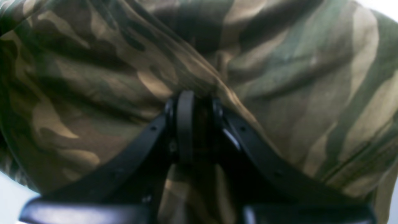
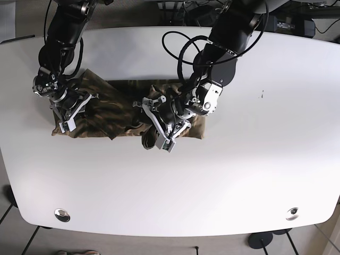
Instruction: Fold the T-shirt properly
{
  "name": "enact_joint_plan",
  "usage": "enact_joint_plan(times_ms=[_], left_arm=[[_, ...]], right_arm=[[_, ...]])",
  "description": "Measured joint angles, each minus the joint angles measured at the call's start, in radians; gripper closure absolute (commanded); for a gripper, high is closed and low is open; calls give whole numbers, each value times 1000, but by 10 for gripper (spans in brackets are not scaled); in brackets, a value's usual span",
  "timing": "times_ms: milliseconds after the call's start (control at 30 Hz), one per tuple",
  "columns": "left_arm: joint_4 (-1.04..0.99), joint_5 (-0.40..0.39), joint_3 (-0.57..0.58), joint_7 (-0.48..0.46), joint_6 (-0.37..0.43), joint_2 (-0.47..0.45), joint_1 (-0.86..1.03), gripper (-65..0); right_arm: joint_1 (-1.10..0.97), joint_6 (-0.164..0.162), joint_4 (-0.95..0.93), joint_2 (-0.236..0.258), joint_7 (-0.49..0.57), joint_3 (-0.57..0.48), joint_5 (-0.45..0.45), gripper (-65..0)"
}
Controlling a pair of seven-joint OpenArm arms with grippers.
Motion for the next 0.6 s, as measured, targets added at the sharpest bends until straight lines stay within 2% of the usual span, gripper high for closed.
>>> enact_joint_plan(times_ms=[100,167,233,300,433,533,600], left_arm=[[0,0,4,3,3,0,-1,-335],[0,-1,5,24,3,1,-14,-386],[5,0,-3,70,36,0,-20,-429],[27,-2,0,107,55,-27,-15,-428],[61,-13,-8,105,55,-99,-8,-431],[63,-154,-8,103,-90,-142,15,-428],[62,-197,-29,63,-100,-138,20,-428]], right_arm=[[0,0,0,0,0,0,0,-81],[0,0,0,0,0,0,0,-81],[1,0,1,0,-10,0,0,-81],[2,0,5,0,-19,0,0,-81],[0,0,14,0,-29,-1,-3,-81],[0,0,14,0,-29,0,-3,-81],[0,0,14,0,-29,0,-3,-81]])
